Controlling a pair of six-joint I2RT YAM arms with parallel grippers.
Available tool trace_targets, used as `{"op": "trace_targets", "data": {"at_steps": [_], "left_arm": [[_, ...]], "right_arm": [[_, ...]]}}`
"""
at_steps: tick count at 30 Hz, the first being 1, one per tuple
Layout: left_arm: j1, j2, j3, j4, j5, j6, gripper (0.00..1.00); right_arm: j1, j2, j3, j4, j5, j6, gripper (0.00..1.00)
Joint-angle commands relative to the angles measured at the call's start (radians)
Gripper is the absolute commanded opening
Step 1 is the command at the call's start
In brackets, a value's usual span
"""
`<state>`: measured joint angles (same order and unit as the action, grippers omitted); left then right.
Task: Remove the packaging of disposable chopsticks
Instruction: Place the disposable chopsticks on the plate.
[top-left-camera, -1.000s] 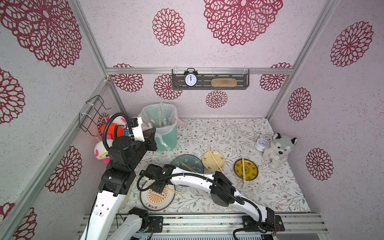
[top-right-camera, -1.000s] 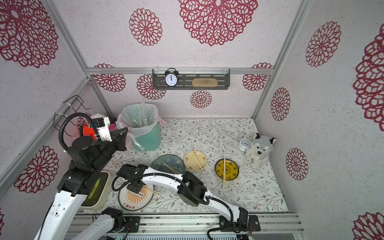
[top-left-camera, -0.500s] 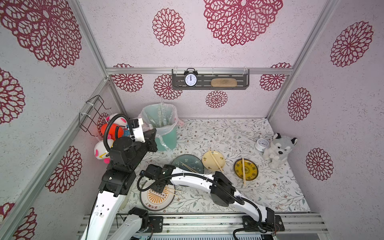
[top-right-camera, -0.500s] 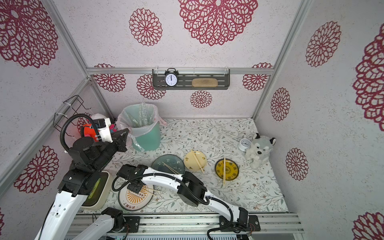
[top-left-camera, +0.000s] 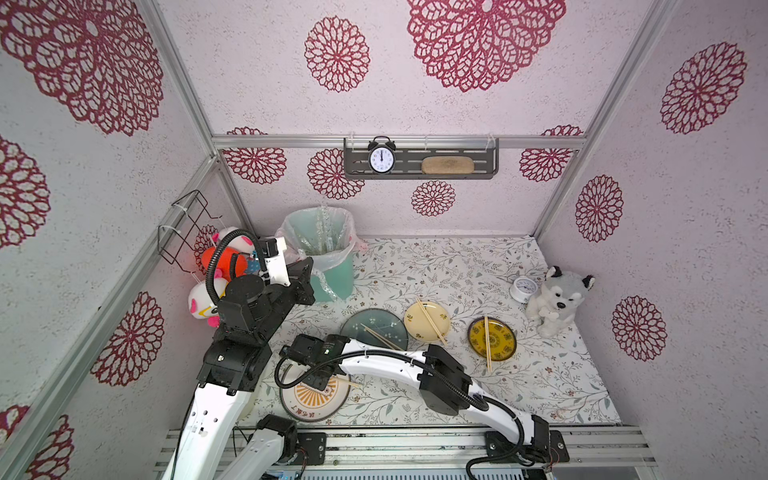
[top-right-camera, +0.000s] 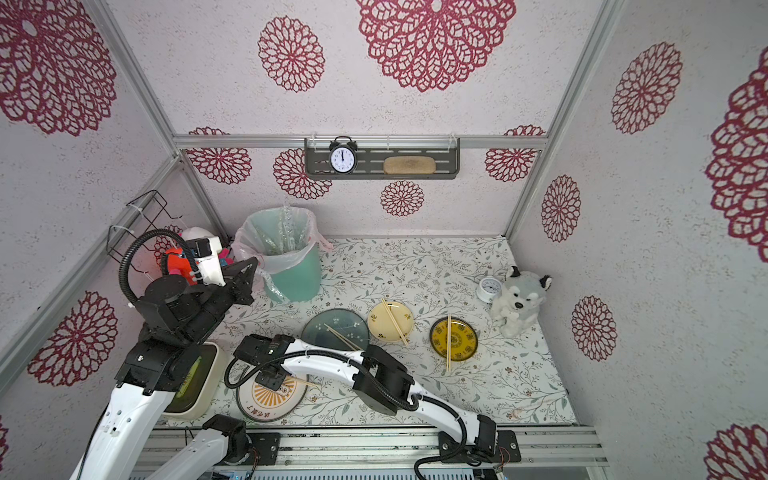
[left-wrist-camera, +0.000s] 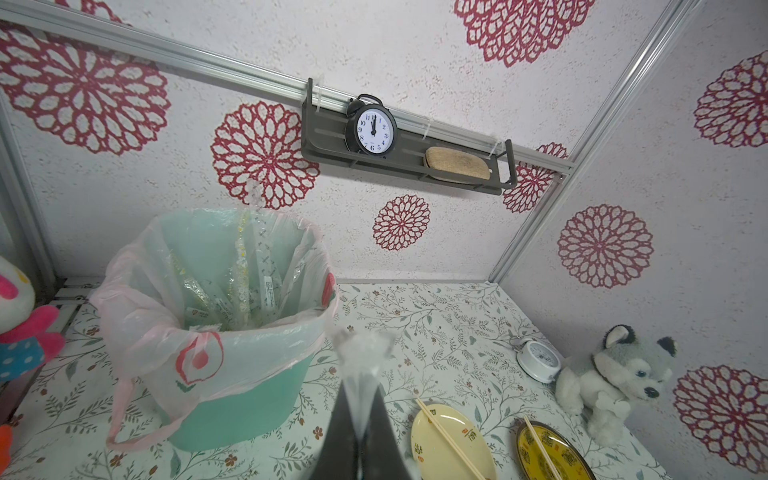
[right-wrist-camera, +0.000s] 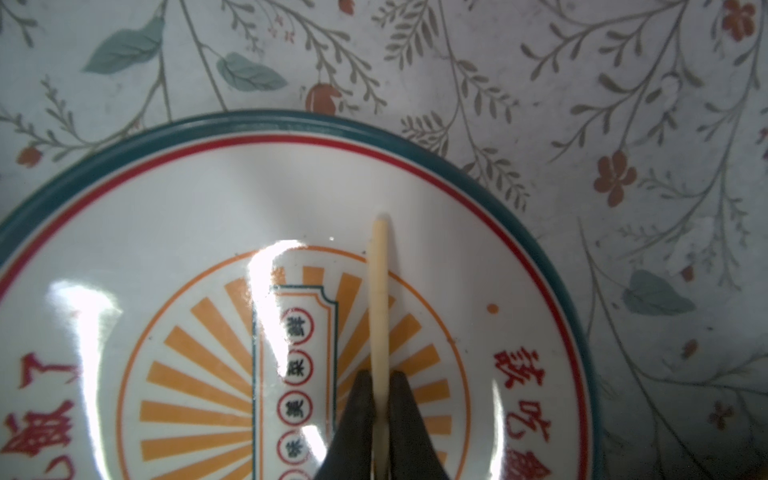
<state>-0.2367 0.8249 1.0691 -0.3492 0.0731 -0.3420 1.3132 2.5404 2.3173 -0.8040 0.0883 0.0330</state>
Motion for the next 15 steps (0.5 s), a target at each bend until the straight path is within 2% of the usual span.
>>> {"op": "trace_targets", "data": {"at_steps": [1,4,10,15], "left_arm": [[0.01,-0.007,0.0,0.026,0.019,0.009,0.0],[0.01,-0.007,-0.001,0.026,0.019,0.011,0.0],[0.01,-0.004,-0.005,0.038,0.016,0.011,0.0],[0.01,-0.001,-0.001,0.027,0.01,0.015,0.0]], "right_arm": [[0.004,-0.066,-0.018,-0.022,0.041,0.002,0.07],[0.004,-0.064,-0.016,-0.013,0.044,0.001,0.0],[0.001,-0.108,-0.077,0.108,0.095,0.007,0.0],[-0.01,-0.123,-0.098,0.186,0.109,0.064,0.0]]}}
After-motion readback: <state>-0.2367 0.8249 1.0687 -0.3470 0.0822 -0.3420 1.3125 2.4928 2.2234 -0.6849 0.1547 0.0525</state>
